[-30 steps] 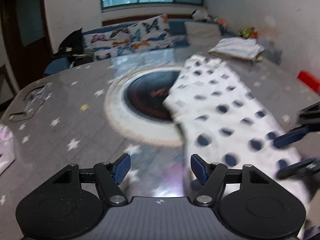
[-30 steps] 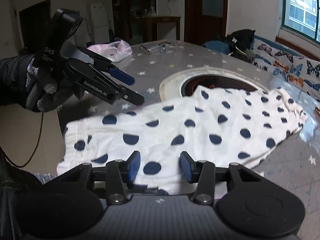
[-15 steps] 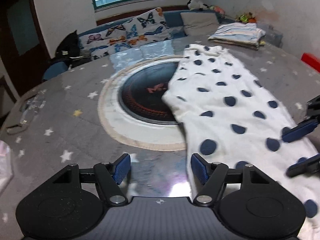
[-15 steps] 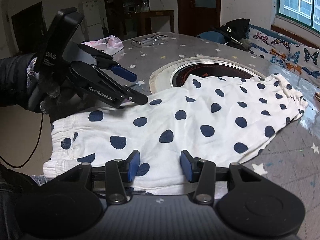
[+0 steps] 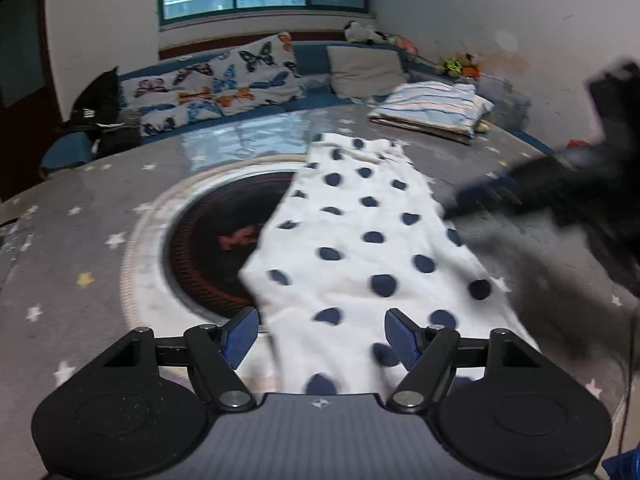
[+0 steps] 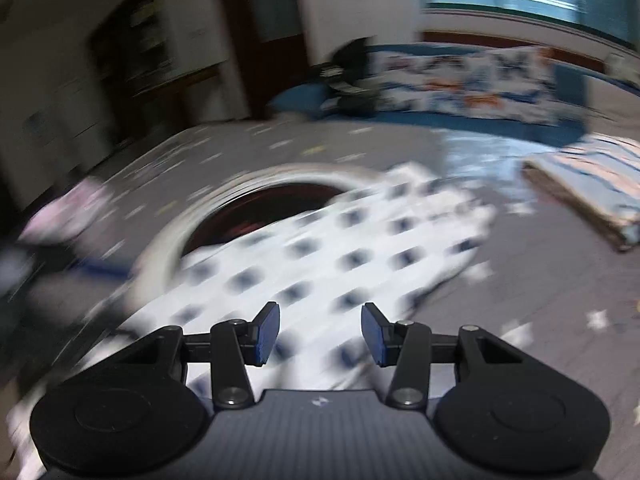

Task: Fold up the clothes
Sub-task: 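Grasp the waistband end of the pants with the right gripper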

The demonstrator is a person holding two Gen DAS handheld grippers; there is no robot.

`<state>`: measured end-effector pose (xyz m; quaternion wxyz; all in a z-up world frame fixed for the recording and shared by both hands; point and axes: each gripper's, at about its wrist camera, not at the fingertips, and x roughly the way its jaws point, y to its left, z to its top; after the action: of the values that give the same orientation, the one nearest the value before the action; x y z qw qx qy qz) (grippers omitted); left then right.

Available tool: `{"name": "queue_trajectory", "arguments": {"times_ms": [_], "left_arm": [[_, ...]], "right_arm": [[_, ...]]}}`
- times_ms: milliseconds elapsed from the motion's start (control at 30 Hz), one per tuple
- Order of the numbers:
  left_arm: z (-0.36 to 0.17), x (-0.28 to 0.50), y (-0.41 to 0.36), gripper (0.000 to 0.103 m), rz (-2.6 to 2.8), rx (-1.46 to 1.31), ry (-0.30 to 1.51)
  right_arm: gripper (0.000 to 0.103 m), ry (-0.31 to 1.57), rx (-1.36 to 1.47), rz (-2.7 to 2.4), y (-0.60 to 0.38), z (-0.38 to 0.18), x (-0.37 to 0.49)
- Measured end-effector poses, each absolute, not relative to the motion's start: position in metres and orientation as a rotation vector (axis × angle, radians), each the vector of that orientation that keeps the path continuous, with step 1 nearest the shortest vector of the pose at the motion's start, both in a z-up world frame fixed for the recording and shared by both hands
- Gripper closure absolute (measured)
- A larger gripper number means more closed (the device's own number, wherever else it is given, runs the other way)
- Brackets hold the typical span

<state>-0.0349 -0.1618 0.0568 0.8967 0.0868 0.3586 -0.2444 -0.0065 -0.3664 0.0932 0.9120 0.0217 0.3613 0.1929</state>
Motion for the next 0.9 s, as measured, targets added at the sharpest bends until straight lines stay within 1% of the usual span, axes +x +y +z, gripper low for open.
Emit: {"name": "queue_trajectory", "arguments": {"times_ms": [100, 233, 300, 367, 400, 600, 867, 900], "left_arm": [[0.053, -0.033, -0.174, 0.028, -0.531, 0.188, 0.756], [0.047, -0.028, -0.184, 0.027, -0.551, 0.196, 0.782], [0.043, -0.026, -0.185, 0.027, -0.551, 0.198, 0.796], [0.039, -0.025, -0.186, 0.025, -0.551, 0.201, 0.806], [0.037, -0.024, -0.186, 0.024, -0.551, 0.202, 0.811], [0.034, -0.019, -0.184, 0.023, -0.547, 0.197, 0.827], [0.036, -0.019, -0.185, 0.022, -0.539, 0.193, 0.83], [0.036, -0.019, -0.185, 0.02, -0.538, 0.194, 0.829]], "right_arm": [[0.057, 0.732, 0.115, 0.302, -0.389, 0.086, 0.032], [0.056, 0.724, 0.182, 0.2, -0.413, 0.077, 0.078], [0.054, 0.735, 0.179, 0.183, -0.414, 0.071, 0.092], [0.048, 0.74, 0.179, 0.172, -0.414, 0.065, 0.104], [0.048, 0.741, 0.18, 0.168, -0.414, 0.061, 0.109], [0.048, 0.743, 0.154, 0.149, -0.401, 0.05, 0.126], [0.048, 0.718, 0.195, 0.11, -0.402, 0.048, 0.133], [0.047, 0.718, 0.206, 0.113, -0.404, 0.047, 0.134]]}}
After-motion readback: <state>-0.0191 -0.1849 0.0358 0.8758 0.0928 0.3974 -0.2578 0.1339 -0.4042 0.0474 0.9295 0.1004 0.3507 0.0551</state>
